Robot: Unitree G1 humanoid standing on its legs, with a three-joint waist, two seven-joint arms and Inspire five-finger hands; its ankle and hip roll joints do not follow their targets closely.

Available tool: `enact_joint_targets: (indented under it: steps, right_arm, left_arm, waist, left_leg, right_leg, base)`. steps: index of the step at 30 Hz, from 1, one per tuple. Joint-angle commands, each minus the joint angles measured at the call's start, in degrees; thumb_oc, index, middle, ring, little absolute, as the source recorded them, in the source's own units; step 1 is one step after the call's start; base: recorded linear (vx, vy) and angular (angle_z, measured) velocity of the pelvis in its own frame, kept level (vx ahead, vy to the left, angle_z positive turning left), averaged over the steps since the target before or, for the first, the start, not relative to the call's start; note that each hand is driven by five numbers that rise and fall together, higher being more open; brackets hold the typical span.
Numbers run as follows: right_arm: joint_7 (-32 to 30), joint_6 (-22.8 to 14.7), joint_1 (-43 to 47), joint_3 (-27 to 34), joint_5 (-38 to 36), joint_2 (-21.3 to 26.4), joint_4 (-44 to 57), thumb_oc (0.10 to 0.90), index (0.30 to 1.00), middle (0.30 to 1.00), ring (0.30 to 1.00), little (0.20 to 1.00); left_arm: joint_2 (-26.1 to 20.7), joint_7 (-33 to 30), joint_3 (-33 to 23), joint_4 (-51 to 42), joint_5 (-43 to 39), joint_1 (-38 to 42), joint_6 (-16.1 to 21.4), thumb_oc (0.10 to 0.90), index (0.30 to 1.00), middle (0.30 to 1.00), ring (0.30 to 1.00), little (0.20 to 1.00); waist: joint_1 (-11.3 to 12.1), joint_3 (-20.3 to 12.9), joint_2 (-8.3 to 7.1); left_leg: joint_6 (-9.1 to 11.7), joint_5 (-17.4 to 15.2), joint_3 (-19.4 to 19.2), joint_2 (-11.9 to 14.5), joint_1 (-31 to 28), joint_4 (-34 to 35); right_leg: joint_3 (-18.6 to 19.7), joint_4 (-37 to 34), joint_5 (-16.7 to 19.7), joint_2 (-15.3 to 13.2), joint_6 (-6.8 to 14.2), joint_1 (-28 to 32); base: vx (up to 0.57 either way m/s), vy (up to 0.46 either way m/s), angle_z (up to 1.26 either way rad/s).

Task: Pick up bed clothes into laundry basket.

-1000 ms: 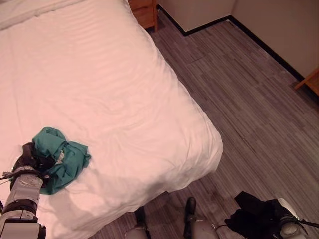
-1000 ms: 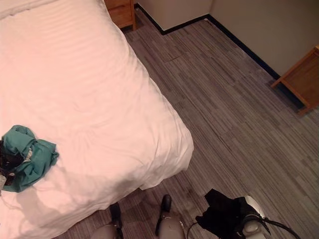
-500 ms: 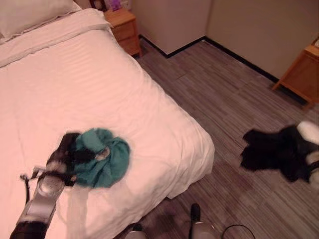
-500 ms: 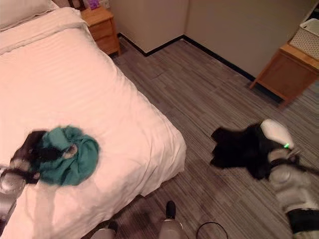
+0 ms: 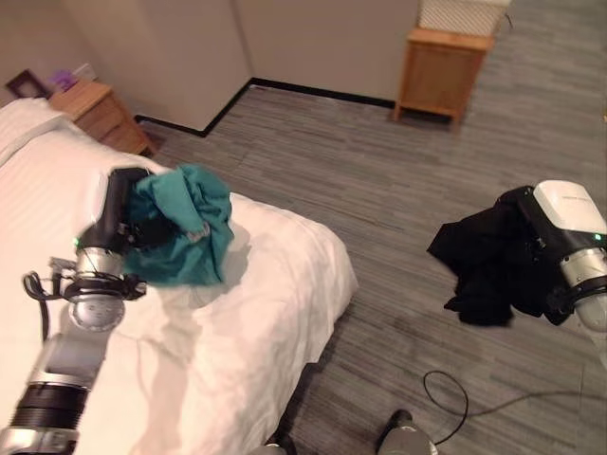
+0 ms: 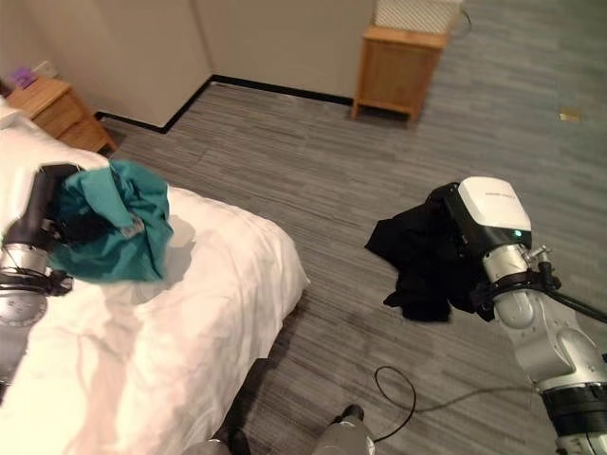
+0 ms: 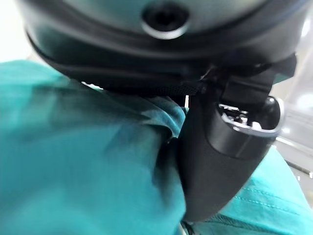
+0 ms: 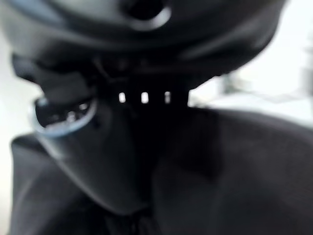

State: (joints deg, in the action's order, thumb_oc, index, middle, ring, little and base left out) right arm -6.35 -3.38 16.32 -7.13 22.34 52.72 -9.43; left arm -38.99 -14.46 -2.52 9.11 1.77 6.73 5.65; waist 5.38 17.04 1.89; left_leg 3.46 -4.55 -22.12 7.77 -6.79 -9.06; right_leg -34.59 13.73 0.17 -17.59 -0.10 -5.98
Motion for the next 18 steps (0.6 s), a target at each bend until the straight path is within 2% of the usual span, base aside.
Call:
enact_joint_targets:
  steps: [1, 2, 3, 6, 7, 8, 9, 11, 13, 14, 15, 16, 18]
  right_arm:
    - [-4.9, -2.6, 6.5, 3.8, 0.2, 2.9, 2.6, 0.4, 0.3, 0.3, 0.3, 0.3]
    - [-4.9, -2.5, 6.3, 3.9, 0.2, 2.9, 2.7, 0.4, 0.3, 0.3, 0.3, 0.3]
    - [-5.2, -2.5, 5.9, 3.8, -0.2, 1.8, 3.3, 0.4, 0.3, 0.3, 0.3, 0.3]
    - [-5.6, -3.3, 5.8, 3.7, -0.4, 2.0, 4.8, 0.4, 0.3, 0.3, 0.3, 0.3]
    - [-6.4, -4.0, 6.6, 3.2, -1.3, 1.4, 5.5, 0.4, 0.3, 0.3, 0.3, 0.3]
    - [-6.4, -4.1, 6.7, 3.1, -1.3, 1.5, 5.5, 0.4, 0.3, 0.3, 0.3, 0.3]
    - [-6.7, -4.9, 7.3, 2.6, -2.3, 1.1, 6.7, 0.4, 0.3, 0.3, 0.3, 0.3]
    - [-6.9, -5.6, 8.0, 1.9, -2.8, 0.8, 8.1, 0.4, 0.3, 0.3, 0.3, 0.3]
    - [-7.0, -5.8, 8.8, 1.1, -3.3, 0.6, 8.4, 0.4, 0.3, 0.3, 0.3, 0.3]
    - [-7.5, -6.3, 9.5, 0.3, -4.3, 0.2, 8.9, 0.4, 0.3, 0.3, 0.3, 0.3]
    - [-7.5, -6.3, 9.6, -0.2, -4.3, 0.0, 8.8, 0.4, 0.3, 0.3, 0.3, 0.3]
    - [-7.2, -6.2, 9.7, -0.6, -4.4, -0.2, 8.7, 0.4, 0.3, 0.3, 0.3, 0.3]
    - [-6.6, -6.1, 9.4, -1.0, -4.4, -0.1, 8.1, 0.4, 0.3, 0.3, 0.3, 0.3]
  left_arm:
    - [-1.6, -1.9, -0.8, -4.6, -2.3, 9.0, 5.0, 0.4, 0.3, 0.3, 0.3, 0.3]
    - [-1.6, -1.9, -0.7, -4.5, -2.3, 9.1, 5.0, 0.4, 0.3, 0.3, 0.3, 0.3]
    - [0.1, -2.1, 0.0, -3.6, -3.5, 9.7, 5.4, 0.4, 0.3, 0.3, 0.3, 0.3]
    - [2.1, -2.0, 0.3, -3.4, -5.4, 9.9, 6.0, 0.4, 0.3, 0.3, 0.3, 0.3]
    - [3.1, -2.4, 1.3, -3.1, -5.3, 10.6, 6.1, 0.4, 0.3, 0.3, 0.3, 0.3]
    - [3.2, -2.4, 1.2, -3.1, -5.3, 10.6, 6.1, 0.4, 0.3, 0.3, 0.3, 0.3]
    - [3.9, -2.8, 1.6, -3.3, -5.2, 11.0, 6.2, 0.4, 0.3, 0.3, 0.3, 0.3]
    - [4.4, -3.5, 1.6, -3.1, -5.5, 11.5, 6.4, 0.4, 0.3, 0.3, 0.3, 0.3]
    - [4.7, -4.0, 1.8, -3.0, -6.0, 12.2, 6.6, 0.4, 0.3, 0.3, 0.3, 0.3]
    - [5.2, -4.8, 2.5, -3.0, -5.7, 13.3, 6.6, 0.4, 0.3, 0.3, 0.3, 0.3]
    - [5.6, -5.1, 3.2, -3.0, -5.4, 13.9, 6.6, 0.4, 0.3, 0.3, 0.3, 0.3]
    - [6.2, -5.6, 3.8, -3.0, -4.8, 14.2, 6.5, 0.4, 0.3, 0.3, 0.3, 0.3]
    - [6.7, -5.8, 4.6, -2.9, -3.7, 14.2, 6.2, 0.4, 0.3, 0.3, 0.3, 0.3]
  waist:
    - [1.3, -9.4, -1.58]
    - [1.4, -9.5, -1.53]
    - [0.7, -10.0, -1.38]
    - [-0.3, -10.5, -0.72]
    - [-1.1, -11.0, -0.11]
    - [-1.0, -10.7, -0.05]
    - [-1.7, -11.2, 0.48]
    - [-2.2, -11.2, 1.16]
    - [-2.4, -10.9, 1.6]
    - [-2.6, -10.2, 1.68]
    - [-2.4, -9.9, 1.82]
    - [-1.6, -9.3, 1.45]
    - [0.0, -8.5, -0.01]
  left_leg:
    - [2.6, 2.4, 1.2, 1.1, 0.4, 11.1]
    - [2.7, 2.5, 1.2, 1.3, 0.4, 11.1]
    - [3.7, 3.6, 0.9, 2.8, 0.6, 10.9]
    - [5.1, 5.2, 0.2, 4.7, 0.3, 11.1]
    - [6.2, 6.4, -0.3, 6.4, 0.0, 11.2]
    - [5.9, 7.3, -1.7, 6.6, 0.5, 10.7]
    - [7.4, 7.9, -0.7, 8.4, 0.0, 10.4]
    - [8.3, 8.6, -0.7, 10.0, 0.2, 8.8]
    - [8.8, 8.7, -0.4, 11.0, 0.6, 7.3]
    - [8.5, 10.4, -0.2, 11.8, 1.5, 4.7]
    - [8.8, 11.1, 2.0, 11.5, 2.0, 3.5]
    - [8.3, 10.3, 6.0, 9.5, 3.1, 2.3]
    - [6.8, 5.2, 12.7, 4.0, 5.8, 2.1]
  right_leg:
    - [-2.8, -9.6, 5.2, -7.2, 14.9, 13.6]
    - [-2.9, -9.9, 5.3, -7.0, 14.9, 13.7]
    - [-2.1, -13.6, 4.9, -4.8, 14.7, 14.3]
    - [-0.7, -16.1, 4.6, -2.3, 14.4, 14.7]
    - [0.3, -17.8, 3.6, -0.3, 13.9, 15.2]
    - [-0.8, -17.5, 4.3, -0.5, 13.3, 14.8]
    - [1.3, -18.0, 1.9, 1.4, 13.0, 15.2]
    - [2.1, -18.2, 0.1, 3.1, 11.9, 15.3]
    - [2.7, -18.2, -0.8, 4.1, 11.1, 15.2]
    - [2.2, -18.3, -0.6, 5.1, 9.9, 14.7]
    - [2.7, -18.4, -1.1, 5.6, 9.5, 14.6]
    - [3.5, -18.7, -1.6, 6.1, 9.2, 14.6]
    - [5.6, -18.7, -2.0, 6.1, 9.1, 14.4]
  base:
    - [-0.07, -0.293, -1.57]
    - [0.0, -0.323, -0.32]
    - [0.01, -0.314, -0.42]
    - [0.02, -0.255, -0.55]
    - [-0.04, -0.252, -0.42]
    - [0.04, -0.309, -0.37]
    - [0.02, -0.171, -0.35]
    - [0.05, -0.209, -0.39]
    - [-0.02, -0.154, -0.32]
    - [-0.05, -0.128, -0.33]
    - [-0.04, -0.186, -0.25]
    - [0.02, -0.161, -0.3]
    - [0.04, -0.178, -0.28]
